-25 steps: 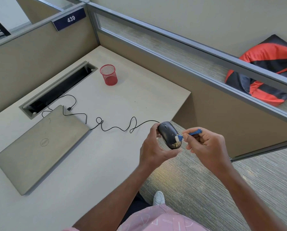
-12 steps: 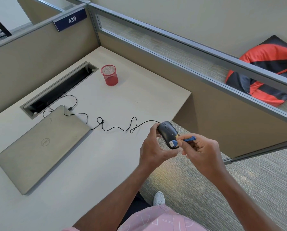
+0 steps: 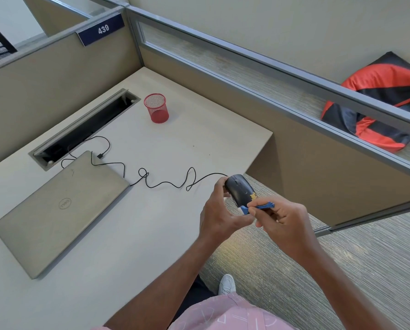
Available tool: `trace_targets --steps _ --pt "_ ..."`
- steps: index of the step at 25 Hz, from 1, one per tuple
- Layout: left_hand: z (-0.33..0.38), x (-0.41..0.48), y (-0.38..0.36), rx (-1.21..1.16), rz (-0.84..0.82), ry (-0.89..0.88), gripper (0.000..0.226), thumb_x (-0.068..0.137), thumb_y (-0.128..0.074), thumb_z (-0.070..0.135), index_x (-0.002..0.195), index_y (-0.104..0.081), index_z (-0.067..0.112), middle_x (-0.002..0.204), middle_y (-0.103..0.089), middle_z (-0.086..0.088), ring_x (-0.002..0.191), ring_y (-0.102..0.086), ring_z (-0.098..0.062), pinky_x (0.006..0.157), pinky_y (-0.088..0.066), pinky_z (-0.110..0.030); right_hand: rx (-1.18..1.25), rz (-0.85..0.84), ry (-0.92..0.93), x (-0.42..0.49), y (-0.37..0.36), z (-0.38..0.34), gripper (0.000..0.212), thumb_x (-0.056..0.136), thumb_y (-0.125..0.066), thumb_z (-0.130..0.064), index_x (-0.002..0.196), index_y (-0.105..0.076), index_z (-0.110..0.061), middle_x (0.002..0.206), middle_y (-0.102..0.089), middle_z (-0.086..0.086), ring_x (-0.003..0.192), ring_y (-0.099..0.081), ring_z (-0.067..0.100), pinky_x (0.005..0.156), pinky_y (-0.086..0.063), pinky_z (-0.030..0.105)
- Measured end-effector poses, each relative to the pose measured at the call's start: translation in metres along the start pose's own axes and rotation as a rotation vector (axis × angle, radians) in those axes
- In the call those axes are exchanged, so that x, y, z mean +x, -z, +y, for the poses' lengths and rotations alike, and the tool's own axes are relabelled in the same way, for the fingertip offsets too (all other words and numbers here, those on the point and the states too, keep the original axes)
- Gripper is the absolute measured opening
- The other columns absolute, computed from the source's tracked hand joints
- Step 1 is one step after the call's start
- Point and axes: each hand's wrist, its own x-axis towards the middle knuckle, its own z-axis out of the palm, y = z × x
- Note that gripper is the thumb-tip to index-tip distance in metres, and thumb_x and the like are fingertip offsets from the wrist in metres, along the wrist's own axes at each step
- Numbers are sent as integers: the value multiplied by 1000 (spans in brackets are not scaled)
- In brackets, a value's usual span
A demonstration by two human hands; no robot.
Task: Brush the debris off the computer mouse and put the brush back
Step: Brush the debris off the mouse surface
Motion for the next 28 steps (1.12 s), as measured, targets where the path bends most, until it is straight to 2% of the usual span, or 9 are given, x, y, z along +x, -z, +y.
trace_targets --steps 3,7,9,13,18,20,24,28 --pt "1 0 0 -11 4 1 99 71 -93 61 154 -43 39 136 -71 18 128 -67 -4 99 -64 -44 -17 -17 12 1 2 3 19 91 -88 2 101 -89 -14 87 -82 -7 61 -75 12 56 -63 33" --pt "-2 0 0 -11 -7 -5 101 74 -101 53 154 -43 37 138 -71 17 130 -68 -5 102 -64 -47 6 -45 -19 3 14 11 21 91 -86 7 102 -89 -10 90 -83 -5 64 -75 14 58 -63 31" --pt "-2 0 -1 -19 -12 -3 102 72 -99 57 154 -43 37 139 -70 17 130 -68 -5 103 -63 -46 33 -59 -31 4 20 14 24 91 -85 8 101 -89 -13 91 -83 -3 66 -75 17 59 -63 31" --pt "-1 1 -2 -29 -4 10 107 69 -97 67 155 -43 37 141 -70 18 132 -67 -4 104 -63 -45 97 -79 -68 9 32 22 29 91 -84 10 98 -87 -18 90 -82 -5 67 -75 23 59 -63 37" --pt "-3 3 0 -25 0 14 111 67 -98 72 157 -42 38 143 -69 21 133 -67 -2 105 -64 -45 62 -65 -63 14 46 37 23 92 -84 5 100 -87 -16 91 -82 -2 70 -77 23 62 -65 45" --pt "-3 4 -1 -25 -3 18 111 67 -97 73 157 -42 38 143 -69 21 133 -67 -2 105 -64 -44 115 -51 -67 14 45 38 23 92 -85 2 100 -87 -20 91 -83 0 69 -77 24 61 -65 44" --pt "-3 5 -4 -22 -14 18 110 69 -99 65 158 -42 36 144 -69 18 133 -66 -4 106 -63 -47 283 -93 -67 11 31 33 23 92 -85 -8 102 -88 -29 94 -84 3 68 -76 27 61 -62 33" --pt "-5 6 -5 -8 -6 1 107 72 -103 56 158 -42 36 143 -69 18 132 -67 -5 104 -63 -46 306 -97 -70 8 23 34 22 92 -84 -9 104 -89 -27 96 -85 5 69 -76 28 62 -63 34"
